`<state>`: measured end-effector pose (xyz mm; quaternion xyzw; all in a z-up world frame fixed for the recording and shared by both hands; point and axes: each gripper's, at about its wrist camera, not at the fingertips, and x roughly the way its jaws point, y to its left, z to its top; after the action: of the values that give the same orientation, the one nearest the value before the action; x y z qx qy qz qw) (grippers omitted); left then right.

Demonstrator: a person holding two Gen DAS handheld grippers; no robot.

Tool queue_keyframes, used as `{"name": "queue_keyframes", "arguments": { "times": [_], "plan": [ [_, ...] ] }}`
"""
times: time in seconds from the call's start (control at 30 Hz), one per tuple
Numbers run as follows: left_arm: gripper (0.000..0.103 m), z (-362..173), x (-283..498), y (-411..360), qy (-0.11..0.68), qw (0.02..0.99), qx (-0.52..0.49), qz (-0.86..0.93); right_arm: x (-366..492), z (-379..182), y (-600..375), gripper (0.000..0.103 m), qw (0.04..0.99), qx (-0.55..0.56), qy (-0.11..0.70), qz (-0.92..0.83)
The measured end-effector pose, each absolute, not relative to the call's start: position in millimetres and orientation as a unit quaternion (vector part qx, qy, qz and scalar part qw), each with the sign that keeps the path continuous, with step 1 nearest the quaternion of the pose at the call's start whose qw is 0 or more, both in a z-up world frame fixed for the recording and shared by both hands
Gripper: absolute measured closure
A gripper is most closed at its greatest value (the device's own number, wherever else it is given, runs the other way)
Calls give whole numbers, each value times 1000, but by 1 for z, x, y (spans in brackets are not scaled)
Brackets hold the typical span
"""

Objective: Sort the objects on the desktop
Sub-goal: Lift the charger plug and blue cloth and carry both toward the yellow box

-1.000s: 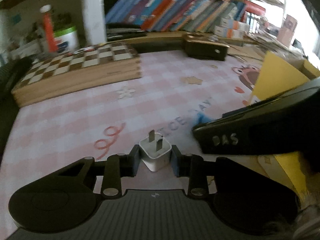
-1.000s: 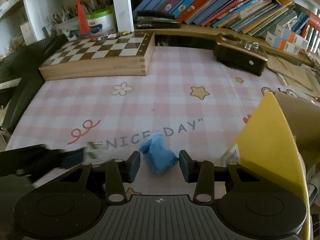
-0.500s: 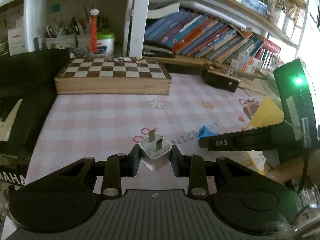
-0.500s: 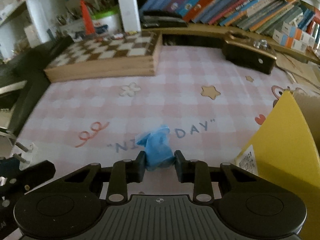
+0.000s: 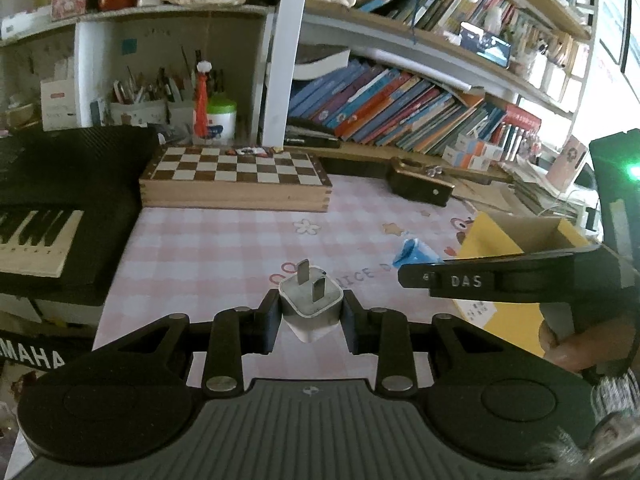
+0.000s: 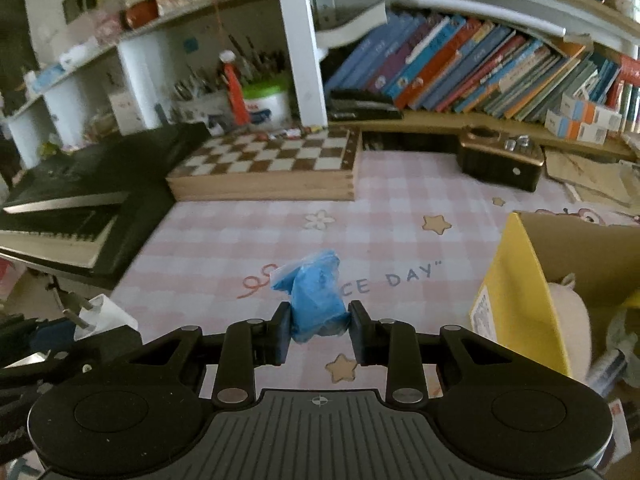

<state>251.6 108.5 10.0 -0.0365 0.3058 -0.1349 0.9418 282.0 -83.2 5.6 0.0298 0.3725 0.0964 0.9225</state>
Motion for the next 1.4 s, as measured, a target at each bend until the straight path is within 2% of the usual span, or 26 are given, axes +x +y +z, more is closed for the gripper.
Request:
{"name": "queue_keyframes", "arguments": {
  "times": [0.37, 1.07, 1.4],
  "plan": [
    [74, 38, 177, 121, 281, 948, -39, -147, 189, 27, -91, 73, 932, 2, 343, 120],
    [74, 34, 31, 133, 299, 933, -14, -199, 28, 15, -81, 73, 925, 20, 364, 103],
    [74, 26, -4, 124, 319, 918, 0, -236, -23, 8, -86, 73, 919, 47, 384, 71]
  ]
}}
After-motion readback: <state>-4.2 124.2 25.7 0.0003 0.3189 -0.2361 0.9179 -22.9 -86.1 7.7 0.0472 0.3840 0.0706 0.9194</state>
